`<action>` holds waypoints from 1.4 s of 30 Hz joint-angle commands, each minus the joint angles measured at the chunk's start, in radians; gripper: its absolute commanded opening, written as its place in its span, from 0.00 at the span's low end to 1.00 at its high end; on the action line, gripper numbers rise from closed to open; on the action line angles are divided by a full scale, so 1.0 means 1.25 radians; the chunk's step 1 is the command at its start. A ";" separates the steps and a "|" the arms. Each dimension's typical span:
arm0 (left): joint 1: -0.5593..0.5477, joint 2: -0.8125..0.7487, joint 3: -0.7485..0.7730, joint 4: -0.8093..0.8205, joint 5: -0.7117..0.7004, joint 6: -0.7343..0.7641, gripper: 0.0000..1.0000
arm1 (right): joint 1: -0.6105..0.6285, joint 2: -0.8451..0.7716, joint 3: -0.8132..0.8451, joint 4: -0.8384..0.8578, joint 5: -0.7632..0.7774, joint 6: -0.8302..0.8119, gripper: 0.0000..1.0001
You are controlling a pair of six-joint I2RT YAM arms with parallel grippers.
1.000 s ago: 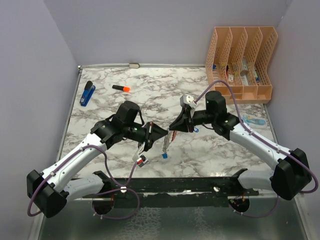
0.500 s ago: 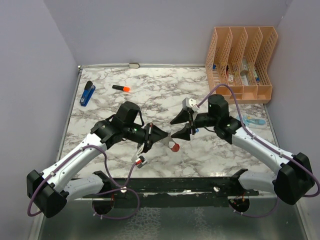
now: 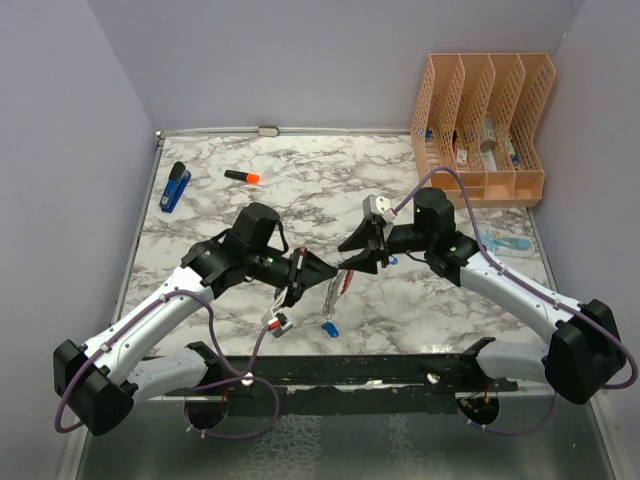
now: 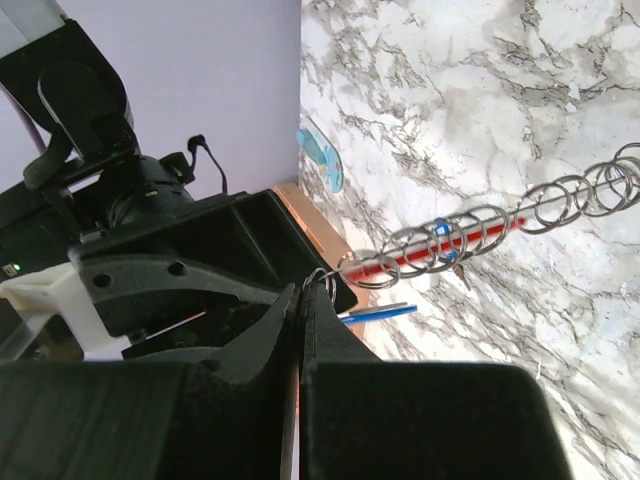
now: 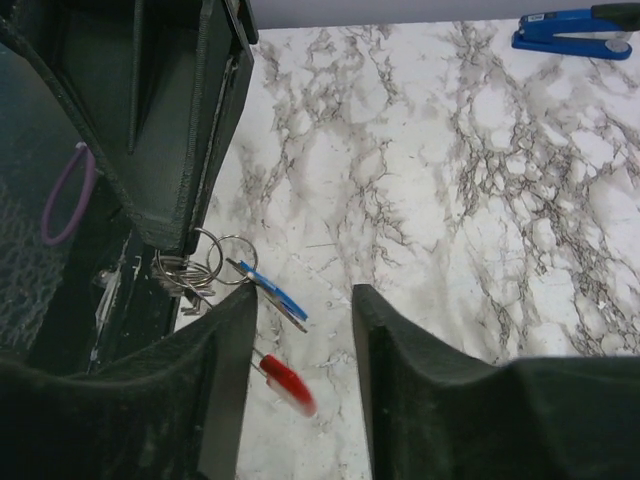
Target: Put the keys on the keyring
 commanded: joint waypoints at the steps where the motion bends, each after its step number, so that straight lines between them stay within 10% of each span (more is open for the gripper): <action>1: -0.003 -0.011 0.024 0.027 0.050 0.570 0.00 | 0.008 0.016 0.002 0.029 -0.033 0.004 0.36; 10: -0.002 -0.009 0.028 0.035 0.036 0.569 0.00 | 0.012 0.008 -0.004 0.011 -0.021 0.008 0.14; 16: 0.004 -0.015 0.027 0.029 0.027 0.568 0.00 | 0.012 -0.040 -0.031 -0.028 0.047 0.013 0.48; 25: 0.010 -0.056 -0.018 -0.002 0.020 0.570 0.00 | 0.012 -0.160 -0.058 -0.085 0.190 0.038 0.48; 42: 0.012 -0.089 -0.094 0.016 0.019 0.568 0.00 | 0.012 -0.094 0.035 -0.146 0.010 0.117 0.46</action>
